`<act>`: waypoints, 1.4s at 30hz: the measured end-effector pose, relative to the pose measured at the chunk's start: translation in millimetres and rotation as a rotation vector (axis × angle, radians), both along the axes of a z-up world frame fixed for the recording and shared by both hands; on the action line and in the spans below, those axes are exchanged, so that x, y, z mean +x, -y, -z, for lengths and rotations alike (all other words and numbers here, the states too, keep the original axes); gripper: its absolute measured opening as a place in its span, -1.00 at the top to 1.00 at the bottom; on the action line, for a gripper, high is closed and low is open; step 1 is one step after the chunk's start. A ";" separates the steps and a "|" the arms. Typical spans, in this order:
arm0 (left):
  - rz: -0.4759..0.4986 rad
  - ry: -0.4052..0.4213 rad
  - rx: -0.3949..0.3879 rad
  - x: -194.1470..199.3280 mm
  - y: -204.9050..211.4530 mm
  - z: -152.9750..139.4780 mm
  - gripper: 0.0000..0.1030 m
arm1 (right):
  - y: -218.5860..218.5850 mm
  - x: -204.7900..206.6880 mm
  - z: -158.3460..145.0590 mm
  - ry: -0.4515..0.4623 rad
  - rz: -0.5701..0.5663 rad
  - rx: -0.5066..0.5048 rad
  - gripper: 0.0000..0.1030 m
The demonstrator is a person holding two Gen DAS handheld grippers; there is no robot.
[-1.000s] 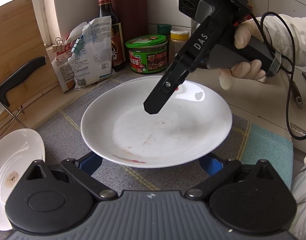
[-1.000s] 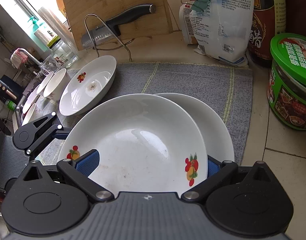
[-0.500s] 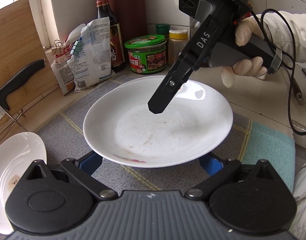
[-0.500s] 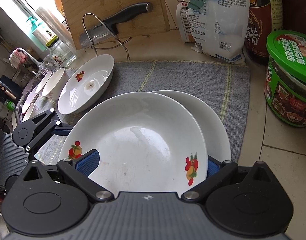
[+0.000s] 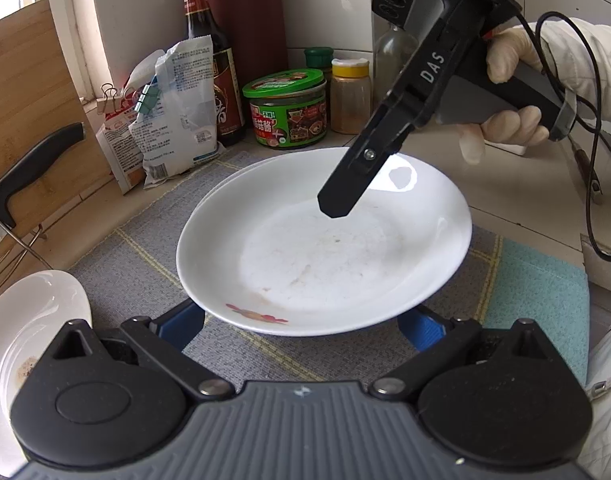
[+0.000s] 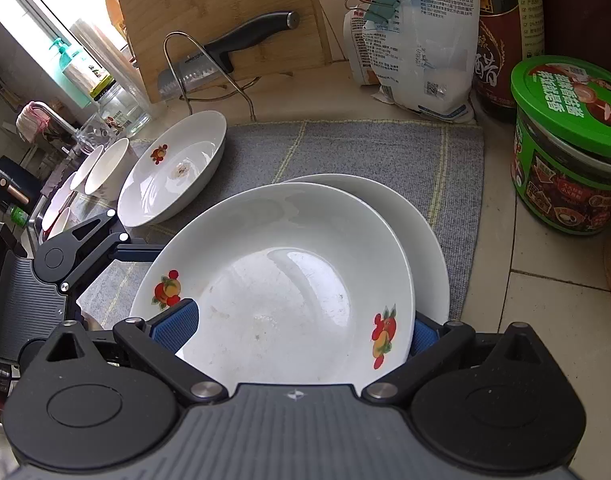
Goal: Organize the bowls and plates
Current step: 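Carry the large plate with the right gripper over the white plate by the green tin, then lower the large plate onto the white plate and open the right gripper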
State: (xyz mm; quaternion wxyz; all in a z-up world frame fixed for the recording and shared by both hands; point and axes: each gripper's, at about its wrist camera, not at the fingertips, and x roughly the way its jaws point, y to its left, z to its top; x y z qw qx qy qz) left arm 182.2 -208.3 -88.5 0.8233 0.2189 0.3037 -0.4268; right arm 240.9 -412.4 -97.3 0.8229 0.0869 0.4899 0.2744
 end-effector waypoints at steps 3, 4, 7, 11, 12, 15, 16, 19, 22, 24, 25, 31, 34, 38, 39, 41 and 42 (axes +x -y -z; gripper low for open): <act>0.005 0.003 0.005 0.3 0.5 0.6 -0.98 | 0.9 -3.1 -0.2 -0.001 0.005 -0.001 -1.00; 0.005 0.003 0.008 0.5 0.9 0.7 -0.98 | 1.2 -3.7 -0.3 -0.001 0.007 -0.002 -1.00; 0.007 0.004 0.013 0.2 1.7 0.7 -0.98 | 1.5 -6.4 -1.3 -0.001 0.012 -0.009 -1.00; 0.005 0.004 0.013 -0.3 1.5 0.4 -0.98 | 3.4 -9.7 -3.0 0.004 0.025 -0.010 -1.00; 0.006 0.006 0.013 0.1 1.6 0.3 -0.98 | 4.0 -10.5 -3.7 0.006 0.029 -0.008 -1.00; 0.009 0.013 0.021 -0.7 3.1 -0.3 -0.98 | 4.5 -13.1 -5.2 0.012 0.033 -0.016 -1.00; 0.008 0.014 0.022 -1.0 3.2 -0.4 -0.98 | 4.0 -14.0 -5.5 0.015 0.033 -0.021 -1.00; 0.004 0.018 0.026 -2.0 3.9 -1.2 -0.98 | 2.3 -14.8 -6.6 0.017 0.039 -0.032 -1.00; 0.000 0.019 0.023 -2.6 3.7 -2.7 -0.98 | 1.2 -15.1 -8.0 0.016 0.047 -0.042 -1.00; -0.007 0.011 0.023 -1.5 3.8 -2.8 -0.98 | -0.3 -15.5 -8.6 0.016 0.053 -0.054 -1.00; -0.011 0.006 0.021 -1.2 3.5 -3.0 -0.98 | -1.3 -15.5 -8.9 0.016 0.056 -0.061 -1.00; -0.030 -0.007 0.005 -1.2 1.0 -3.8 -0.98 | -5.0 -16.6 -11.1 0.019 0.067 -0.100 -1.00; -0.035 -0.011 0.001 -1.2 0.7 -4.0 -0.98 | -5.6 -17.9 -12.6 0.024 0.072 -0.113 -1.00; -0.044 -0.019 -0.005 -0.9 0.6 -4.3 -0.98 | -7.6 -20.4 -13.7 0.032 0.076 -0.137 -1.00; -0.045 -0.020 -0.007 -0.9 0.5 -4.6 -0.98 | -8.6 -21.2 -13.9 0.034 0.074 -0.147 -1.00; -0.051 -0.018 -0.011 -1.0 0.3 -5.3 -0.98 | -10.4 -22.6 -14.2 0.038 0.072 -0.162 -1.00; -0.052 -0.015 -0.009 -1.2 0.4 -5.4 -0.98 | -11.2 -23.2 -14.4 0.040 0.072 -0.170 -1.00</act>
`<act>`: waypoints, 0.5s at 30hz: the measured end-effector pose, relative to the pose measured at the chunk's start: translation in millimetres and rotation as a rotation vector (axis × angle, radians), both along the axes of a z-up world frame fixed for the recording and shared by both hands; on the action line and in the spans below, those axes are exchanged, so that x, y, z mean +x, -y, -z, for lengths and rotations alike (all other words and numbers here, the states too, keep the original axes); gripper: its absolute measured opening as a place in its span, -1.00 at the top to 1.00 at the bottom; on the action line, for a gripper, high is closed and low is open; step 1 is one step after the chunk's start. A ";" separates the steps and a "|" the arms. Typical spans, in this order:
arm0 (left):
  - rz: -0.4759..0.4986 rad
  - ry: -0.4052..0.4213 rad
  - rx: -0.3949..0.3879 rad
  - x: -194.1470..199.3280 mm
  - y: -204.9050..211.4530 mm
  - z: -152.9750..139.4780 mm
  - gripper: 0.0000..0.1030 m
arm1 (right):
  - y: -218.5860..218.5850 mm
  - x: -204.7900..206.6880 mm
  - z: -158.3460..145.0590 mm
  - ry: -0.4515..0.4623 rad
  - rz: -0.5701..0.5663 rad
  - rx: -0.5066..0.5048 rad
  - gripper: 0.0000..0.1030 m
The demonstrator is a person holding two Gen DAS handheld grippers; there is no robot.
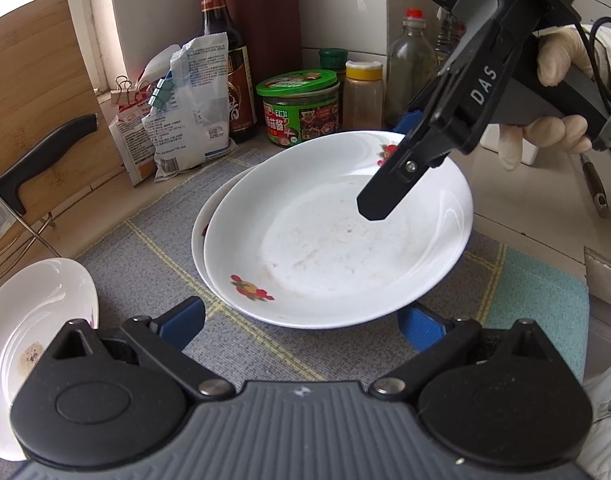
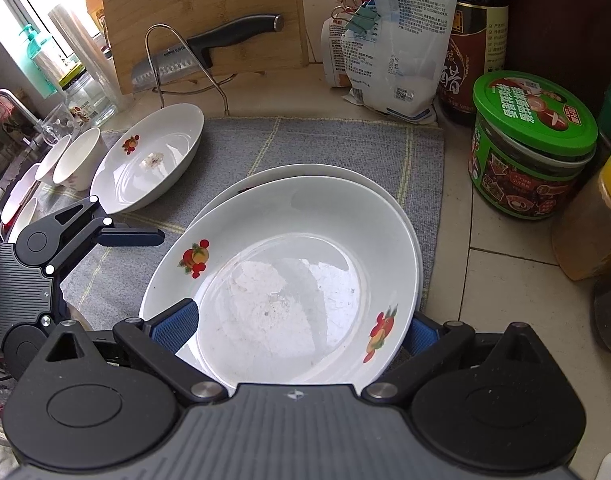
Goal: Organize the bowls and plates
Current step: 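Lower the large plate onto the white plate and open the right gripper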
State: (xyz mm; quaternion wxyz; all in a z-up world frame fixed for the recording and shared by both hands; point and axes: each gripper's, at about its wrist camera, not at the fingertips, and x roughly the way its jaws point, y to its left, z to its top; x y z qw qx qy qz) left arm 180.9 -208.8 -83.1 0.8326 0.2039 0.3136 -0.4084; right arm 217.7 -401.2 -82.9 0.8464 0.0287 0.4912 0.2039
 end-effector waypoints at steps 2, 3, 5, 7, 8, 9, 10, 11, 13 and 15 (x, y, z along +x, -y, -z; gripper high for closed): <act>-0.004 0.006 0.001 -1.5 -0.3 0.2 -0.98 | -1.0 -1.4 0.1 0.004 0.000 -0.010 -1.00; -0.008 0.006 0.001 -1.8 -0.5 0.1 -0.98 | -1.5 -2.0 0.0 0.005 0.000 -0.015 -1.00; -0.010 0.003 -0.003 -2.2 -1.1 -0.8 -0.98 | -2.0 -2.9 0.0 0.006 0.001 -0.021 -1.00; -0.012 0.004 -0.004 -3.3 -1.8 -1.4 -0.98 | -2.7 -4.0 -0.3 0.006 0.001 -0.029 -1.00; -0.013 0.005 -0.005 -3.7 -1.8 -1.7 -0.98 | -3.1 -4.3 -0.3 0.007 0.000 -0.034 -1.00; -0.014 0.005 -0.007 -4.4 -2.1 -2.1 -0.98 | -4.2 -5.1 -0.4 0.007 -0.002 -0.042 -1.00; -0.015 0.005 -0.008 -4.8 -2.3 -2.3 -0.98 | -5.0 -5.7 -0.3 0.009 -0.005 -0.050 -1.00; -0.017 0.005 -0.009 -5.3 -2.4 -2.6 -0.98 | -6.4 -6.5 -0.1 0.012 -0.008 -0.062 -1.00; -0.020 0.004 -0.013 -6.0 -2.6 -3.1 -0.98 | -8.9 -7.2 0.5 0.017 -0.014 -0.081 -1.00; -0.024 0.006 -0.014 -6.2 -2.6 -3.2 -0.98 | -10.0 -8.5 0.6 0.020 -0.015 -0.094 -1.00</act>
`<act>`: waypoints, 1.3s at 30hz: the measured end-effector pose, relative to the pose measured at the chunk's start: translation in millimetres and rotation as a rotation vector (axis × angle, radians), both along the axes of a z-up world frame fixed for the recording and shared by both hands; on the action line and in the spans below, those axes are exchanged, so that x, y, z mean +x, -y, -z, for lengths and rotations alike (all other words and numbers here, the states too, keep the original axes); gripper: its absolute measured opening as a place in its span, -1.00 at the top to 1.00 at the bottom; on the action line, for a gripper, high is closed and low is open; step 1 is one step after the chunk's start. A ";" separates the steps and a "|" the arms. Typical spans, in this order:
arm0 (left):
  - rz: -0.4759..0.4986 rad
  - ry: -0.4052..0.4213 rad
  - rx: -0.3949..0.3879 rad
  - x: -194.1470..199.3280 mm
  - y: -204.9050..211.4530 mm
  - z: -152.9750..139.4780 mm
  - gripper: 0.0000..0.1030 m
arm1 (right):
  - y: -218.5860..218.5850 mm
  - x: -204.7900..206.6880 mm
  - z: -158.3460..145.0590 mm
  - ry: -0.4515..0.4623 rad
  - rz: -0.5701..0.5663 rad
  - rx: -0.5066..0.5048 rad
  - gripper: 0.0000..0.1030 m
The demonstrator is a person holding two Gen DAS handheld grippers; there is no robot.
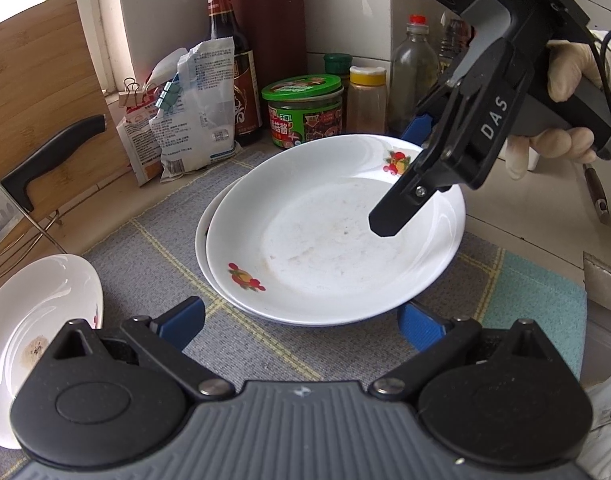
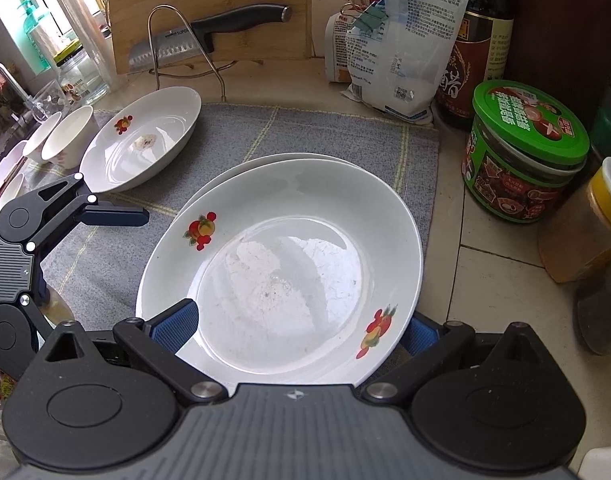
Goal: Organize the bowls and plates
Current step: 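Lower the large plate onto the white plate and open the right gripper, then move the right gripper to the stained fruit-decal plate by the knife rack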
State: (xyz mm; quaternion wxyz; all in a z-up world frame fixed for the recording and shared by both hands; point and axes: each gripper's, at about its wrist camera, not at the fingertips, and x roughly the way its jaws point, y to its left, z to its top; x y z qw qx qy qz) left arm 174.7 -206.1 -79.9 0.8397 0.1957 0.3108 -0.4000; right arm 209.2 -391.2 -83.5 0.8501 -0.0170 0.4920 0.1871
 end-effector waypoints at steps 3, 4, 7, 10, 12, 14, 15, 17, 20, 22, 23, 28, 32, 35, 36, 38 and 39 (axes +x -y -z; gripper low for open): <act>-0.004 0.009 0.000 -2.5 0.1 -0.3 -0.97 | -1.8 -2.1 1.0 0.002 -0.002 -0.033 -1.00; -0.003 0.019 0.001 -4.3 0.2 -0.3 -0.97 | -2.2 -2.9 1.6 0.004 -0.003 -0.045 -1.00; -0.001 0.029 -0.011 -8.1 -0.3 -1.4 -0.97 | -2.1 -7.0 5.1 0.006 -0.002 -0.078 -1.00; -0.013 0.028 -0.023 -8.0 -1.0 -4.0 -0.97 | -2.7 -12.0 3.0 0.028 -0.013 -0.088 -1.00; -0.023 0.034 -0.030 -9.1 -2.2 -6.7 -0.97 | -5.9 -16.3 -1.6 0.061 -0.024 -0.106 -1.00; -0.038 0.035 -0.038 -10.6 -4.2 -9.4 -0.97 | -10.7 -21.4 -6.7 0.109 -0.038 -0.139 -1.00; -0.052 0.036 -0.039 -11.7 -5.5 -10.6 -0.97 | -13.5 -24.9 -9.0 0.134 -0.047 -0.155 -1.00; -0.082 0.036 -0.031 -13.2 -7.3 -11.6 -0.97 | -18.6 -30.6 -11.3 0.167 -0.059 -0.168 -1.00; -0.146 0.022 -0.033 -14.1 -13.9 -12.6 -0.98 | -26.5 -37.8 -11.9 0.196 -0.073 -0.161 -1.00; -0.198 0.015 -0.036 -16.0 -19.7 -13.1 -0.98 | -34.0 -41.5 -11.6 0.212 -0.077 -0.165 -1.00; -0.223 0.011 -0.040 -17.1 -23.0 -13.6 -0.98 | -36.8 -42.9 -11.5 0.217 -0.081 -0.162 -1.00; -0.368 0.009 -0.045 -23.0 -40.8 -16.8 -0.98 | -50.8 -52.6 -14.3 0.268 -0.093 -0.132 -1.00; -0.494 -0.014 -0.041 -26.4 -55.5 -18.0 -0.98 | -62.1 -58.0 -12.2 0.301 -0.110 -0.106 -1.00; -0.562 -0.015 -0.016 -32.4 -63.6 -18.9 -0.98 | -70.2 -57.8 -10.4 0.309 -0.130 -0.084 -1.00; -0.581 -0.015 -0.009 -34.5 -66.7 -19.3 -0.98 | -73.8 -57.0 -10.4 0.313 -0.145 -0.068 -1.00; -0.616 -0.017 0.004 -37.6 -72.6 -19.2 -0.98 | -79.2 -54.4 -11.0 0.320 -0.159 -0.041 -1.00; -0.637 -0.020 0.012 -39.1 -77.1 -18.7 -0.98 | -82.7 -52.6 -11.1 0.322 -0.164 -0.026 -1.00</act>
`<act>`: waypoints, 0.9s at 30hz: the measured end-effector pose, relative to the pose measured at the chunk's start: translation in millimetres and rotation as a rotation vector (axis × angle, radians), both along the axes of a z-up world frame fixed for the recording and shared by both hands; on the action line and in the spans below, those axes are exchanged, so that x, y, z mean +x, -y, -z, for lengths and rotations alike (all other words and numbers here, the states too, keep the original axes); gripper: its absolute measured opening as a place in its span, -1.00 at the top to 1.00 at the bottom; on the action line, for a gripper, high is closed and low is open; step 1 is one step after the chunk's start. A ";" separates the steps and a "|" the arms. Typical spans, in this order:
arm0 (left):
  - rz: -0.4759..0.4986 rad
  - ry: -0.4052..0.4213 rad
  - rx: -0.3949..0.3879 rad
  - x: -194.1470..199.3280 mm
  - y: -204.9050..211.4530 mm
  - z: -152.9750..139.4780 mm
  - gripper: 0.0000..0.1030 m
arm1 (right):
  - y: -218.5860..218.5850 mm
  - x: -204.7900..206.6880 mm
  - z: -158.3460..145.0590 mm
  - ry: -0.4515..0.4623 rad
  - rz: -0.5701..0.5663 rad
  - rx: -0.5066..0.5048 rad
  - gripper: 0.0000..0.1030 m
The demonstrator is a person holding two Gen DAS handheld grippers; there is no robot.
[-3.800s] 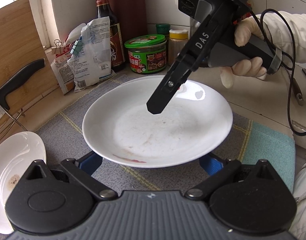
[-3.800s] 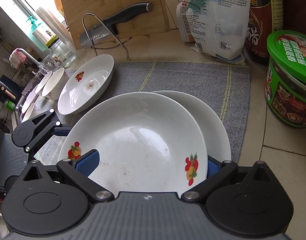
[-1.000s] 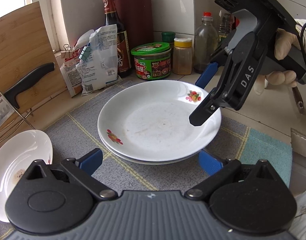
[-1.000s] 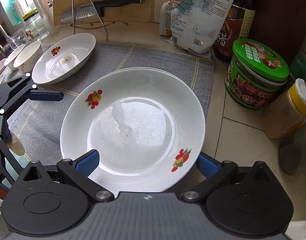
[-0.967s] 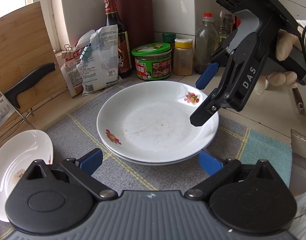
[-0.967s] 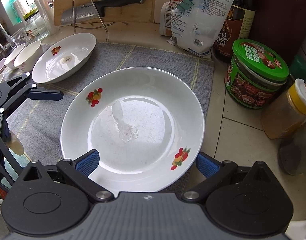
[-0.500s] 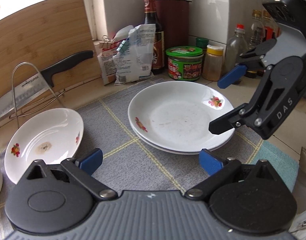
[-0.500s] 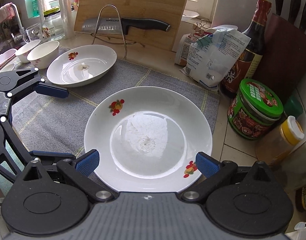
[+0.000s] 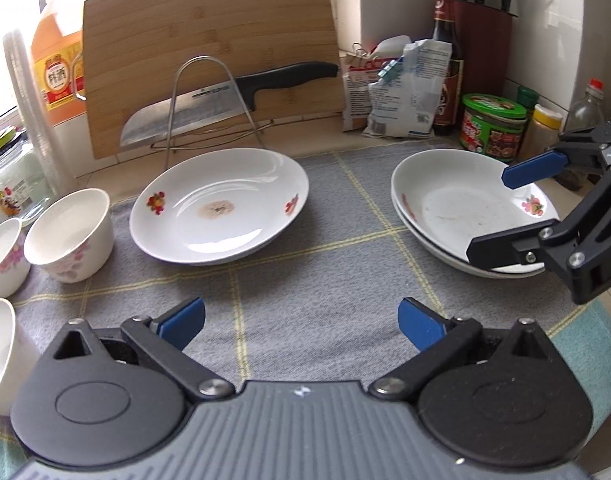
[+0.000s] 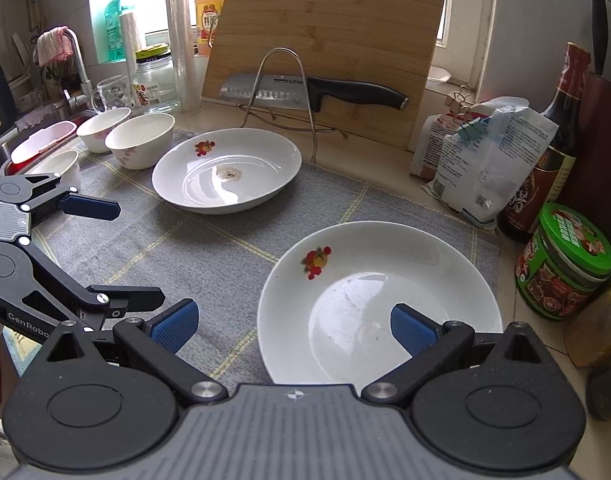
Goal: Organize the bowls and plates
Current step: 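Move the right gripper to the stained fruit-decal plate by the knife rack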
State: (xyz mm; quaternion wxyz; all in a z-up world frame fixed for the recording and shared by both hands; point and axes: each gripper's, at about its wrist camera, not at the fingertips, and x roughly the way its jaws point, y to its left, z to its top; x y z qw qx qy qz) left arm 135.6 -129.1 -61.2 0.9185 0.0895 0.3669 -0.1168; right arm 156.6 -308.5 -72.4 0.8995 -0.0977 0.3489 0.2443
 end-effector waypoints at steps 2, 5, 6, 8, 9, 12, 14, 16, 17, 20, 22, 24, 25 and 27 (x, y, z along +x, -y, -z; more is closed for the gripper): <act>-0.028 -0.010 0.009 0.7 -7.6 1.4 -0.98 | -5.4 4.2 -0.6 -0.001 -0.006 0.025 -1.00; -0.061 -0.017 0.010 5.0 -20.0 5.8 -0.99 | -14.2 10.2 -1.7 -0.001 -0.010 0.054 -1.00; -0.071 -0.020 0.008 8.0 -23.6 7.8 -0.99 | -16.9 11.4 -1.9 -0.001 -0.011 0.058 -1.00; -0.080 -0.026 0.005 14.3 -29.2 12.6 -0.99 | -22.9 13.2 -1.4 -0.002 -0.009 0.063 -1.00; -0.081 -0.030 0.004 19.4 -31.0 15.4 -0.99 | -25.5 13.8 -1.0 -0.004 -0.006 0.064 -1.00; -0.067 -0.031 0.003 29.6 -35.8 22.4 -0.99 | -34.6 16.6 1.1 -0.017 0.008 0.057 -1.00; -0.056 -0.035 -0.008 36.7 -39.1 26.8 -0.99 | -41.2 18.4 1.9 -0.027 0.021 0.048 -1.00; -0.053 -0.043 -0.007 43.8 -40.4 30.7 -0.99 | -47.0 19.5 2.0 -0.030 0.032 0.042 -1.00; -0.044 -0.046 -0.008 48.4 -41.2 32.6 -0.99 | -49.3 20.0 1.8 -0.031 0.039 0.039 -1.00; -0.029 -0.046 -0.021 58.0 -44.6 37.3 -0.99 | -56.8 22.5 0.8 -0.033 0.064 0.031 -1.00; -0.025 -0.050 -0.033 63.6 -47.2 40.2 -0.99 | -61.3 24.3 -0.1 -0.033 0.083 0.031 -1.00; -0.021 -0.061 -0.052 69.6 -49.7 43.4 -0.99 | -64.4 27.2 -0.4 -0.041 0.100 0.033 -1.00; -0.021 -0.065 -0.058 72.0 -50.7 44.7 -0.99 | -65.8 28.6 -0.3 -0.047 0.104 0.035 -1.00; -0.017 -0.057 -0.056 75.9 -51.2 46.8 -0.99 | -70.8 33.1 0.0 -0.057 0.107 0.035 -1.00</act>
